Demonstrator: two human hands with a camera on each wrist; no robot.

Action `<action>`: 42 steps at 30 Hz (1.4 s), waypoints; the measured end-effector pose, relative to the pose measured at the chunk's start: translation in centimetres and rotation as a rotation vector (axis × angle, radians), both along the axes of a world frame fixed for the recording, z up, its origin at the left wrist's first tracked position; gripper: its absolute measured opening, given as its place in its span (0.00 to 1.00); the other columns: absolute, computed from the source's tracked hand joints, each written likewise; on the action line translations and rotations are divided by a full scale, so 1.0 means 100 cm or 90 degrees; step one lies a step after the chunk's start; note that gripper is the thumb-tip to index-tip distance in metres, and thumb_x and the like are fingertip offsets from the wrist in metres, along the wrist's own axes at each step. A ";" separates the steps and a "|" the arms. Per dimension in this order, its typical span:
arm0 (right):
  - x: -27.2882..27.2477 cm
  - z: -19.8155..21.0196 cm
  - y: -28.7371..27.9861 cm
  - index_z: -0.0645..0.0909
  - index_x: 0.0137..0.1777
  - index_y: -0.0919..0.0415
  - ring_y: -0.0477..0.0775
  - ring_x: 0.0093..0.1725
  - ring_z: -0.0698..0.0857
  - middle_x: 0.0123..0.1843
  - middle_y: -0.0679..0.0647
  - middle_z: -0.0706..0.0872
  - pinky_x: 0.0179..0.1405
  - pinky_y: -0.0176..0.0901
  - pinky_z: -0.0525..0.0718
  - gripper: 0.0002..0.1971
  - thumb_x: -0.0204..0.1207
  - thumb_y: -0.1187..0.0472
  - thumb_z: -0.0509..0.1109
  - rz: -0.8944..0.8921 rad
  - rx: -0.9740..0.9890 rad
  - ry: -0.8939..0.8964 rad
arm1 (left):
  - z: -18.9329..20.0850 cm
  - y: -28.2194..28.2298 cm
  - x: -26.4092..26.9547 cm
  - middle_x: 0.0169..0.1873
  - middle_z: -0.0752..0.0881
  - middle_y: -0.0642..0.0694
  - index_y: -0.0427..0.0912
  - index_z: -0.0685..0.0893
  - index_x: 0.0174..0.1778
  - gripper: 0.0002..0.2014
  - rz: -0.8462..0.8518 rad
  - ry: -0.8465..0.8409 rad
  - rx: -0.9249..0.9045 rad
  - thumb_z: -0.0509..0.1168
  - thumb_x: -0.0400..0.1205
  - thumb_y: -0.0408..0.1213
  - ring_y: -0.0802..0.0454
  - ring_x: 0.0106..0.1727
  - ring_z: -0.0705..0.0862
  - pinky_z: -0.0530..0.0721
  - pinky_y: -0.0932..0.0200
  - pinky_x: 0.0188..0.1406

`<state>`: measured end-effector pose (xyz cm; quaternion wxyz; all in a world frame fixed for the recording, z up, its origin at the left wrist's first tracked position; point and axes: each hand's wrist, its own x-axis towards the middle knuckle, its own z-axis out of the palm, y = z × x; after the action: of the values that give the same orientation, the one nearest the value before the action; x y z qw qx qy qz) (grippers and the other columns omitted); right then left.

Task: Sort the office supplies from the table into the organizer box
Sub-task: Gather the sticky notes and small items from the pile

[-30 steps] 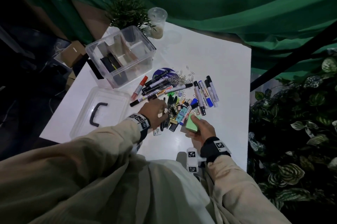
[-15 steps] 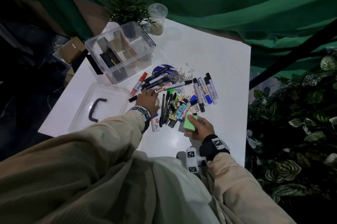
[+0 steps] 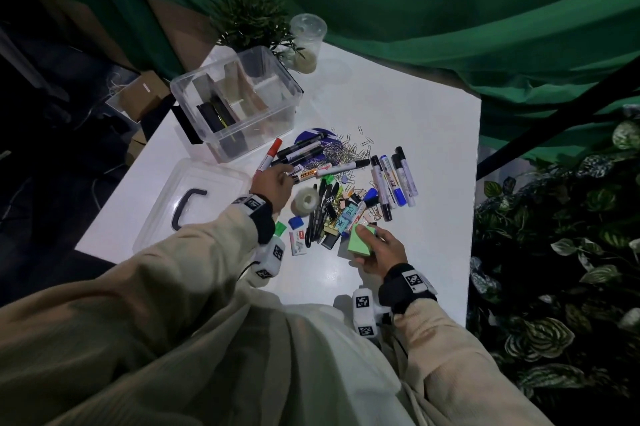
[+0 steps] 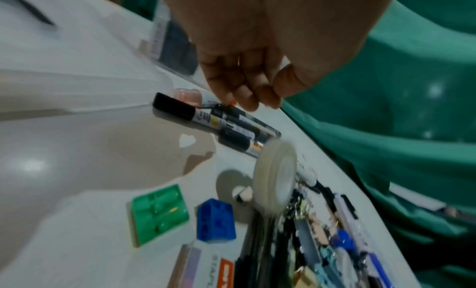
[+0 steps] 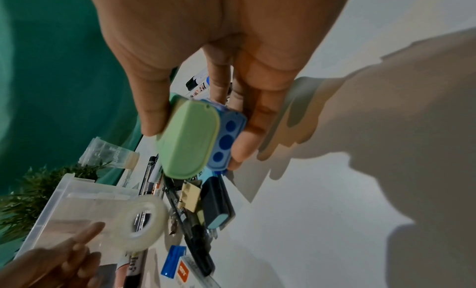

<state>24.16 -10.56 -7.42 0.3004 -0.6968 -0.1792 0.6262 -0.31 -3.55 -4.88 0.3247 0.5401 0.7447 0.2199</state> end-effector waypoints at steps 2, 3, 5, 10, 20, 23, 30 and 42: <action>-0.003 -0.001 0.002 0.82 0.60 0.56 0.61 0.30 0.84 0.47 0.63 0.90 0.26 0.40 0.83 0.27 0.62 0.50 0.84 0.005 0.002 -0.004 | -0.004 0.001 -0.010 0.60 0.85 0.43 0.44 0.86 0.60 0.14 -0.017 0.021 -0.042 0.57 0.84 0.36 0.43 0.53 0.85 0.79 0.61 0.55; -0.005 -0.001 0.002 0.82 0.60 0.55 0.61 0.31 0.83 0.48 0.63 0.90 0.26 0.40 0.83 0.28 0.61 0.49 0.84 0.010 0.000 -0.006 | -0.009 -0.002 -0.013 0.64 0.82 0.43 0.45 0.86 0.57 0.13 -0.046 0.054 -0.056 0.58 0.84 0.37 0.43 0.53 0.85 0.80 0.59 0.56; -0.009 -0.002 0.004 0.81 0.61 0.55 0.60 0.31 0.83 0.48 0.64 0.89 0.26 0.40 0.84 0.28 0.61 0.50 0.85 0.023 -0.001 -0.007 | -0.020 -0.010 -0.015 0.66 0.77 0.42 0.48 0.85 0.56 0.11 -0.097 0.114 -0.063 0.59 0.83 0.40 0.43 0.52 0.85 0.83 0.52 0.58; -0.014 -0.003 0.007 0.81 0.63 0.57 0.59 0.28 0.84 0.50 0.64 0.90 0.24 0.40 0.84 0.31 0.61 0.49 0.85 0.054 -0.008 -0.023 | -0.036 -0.027 -0.004 0.70 0.75 0.45 0.50 0.72 0.74 0.30 -0.241 0.181 -0.029 0.66 0.76 0.56 0.43 0.71 0.73 0.74 0.48 0.71; -0.004 0.001 0.003 0.80 0.64 0.54 0.58 0.25 0.84 0.45 0.61 0.90 0.42 0.55 0.90 0.31 0.61 0.49 0.84 0.027 -0.011 -0.026 | -0.020 -0.018 -0.002 0.63 0.73 0.45 0.46 0.78 0.64 0.30 -0.113 0.087 0.000 0.75 0.67 0.49 0.48 0.60 0.75 0.77 0.53 0.62; -0.007 -0.001 0.001 0.78 0.66 0.54 0.55 0.22 0.83 0.50 0.63 0.89 0.37 0.51 0.90 0.32 0.62 0.50 0.84 0.015 -0.007 -0.011 | -0.009 -0.028 -0.011 0.56 0.72 0.46 0.47 0.76 0.47 0.18 -0.158 0.053 -0.014 0.75 0.65 0.42 0.47 0.55 0.76 0.81 0.53 0.55; -0.025 0.005 0.005 0.78 0.66 0.55 0.58 0.26 0.83 0.54 0.66 0.89 0.34 0.47 0.87 0.31 0.64 0.50 0.83 0.019 0.007 0.002 | -0.025 -0.068 -0.010 0.57 0.75 0.46 0.52 0.77 0.66 0.22 -0.603 0.344 -0.029 0.66 0.74 0.43 0.44 0.50 0.79 0.80 0.52 0.46; -0.048 0.036 0.023 0.79 0.66 0.56 0.60 0.38 0.87 0.58 0.66 0.86 0.25 0.41 0.86 0.29 0.65 0.57 0.82 -0.031 0.070 0.021 | 0.008 -0.058 -0.030 0.53 0.83 0.46 0.56 0.68 0.70 0.26 -0.362 0.119 0.017 0.66 0.77 0.54 0.46 0.50 0.83 0.82 0.55 0.50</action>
<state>19.32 -8.24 -3.79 0.3564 -0.6728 -0.1910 0.6195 -3.35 -9.38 -4.09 0.2962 0.7492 0.5872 0.0788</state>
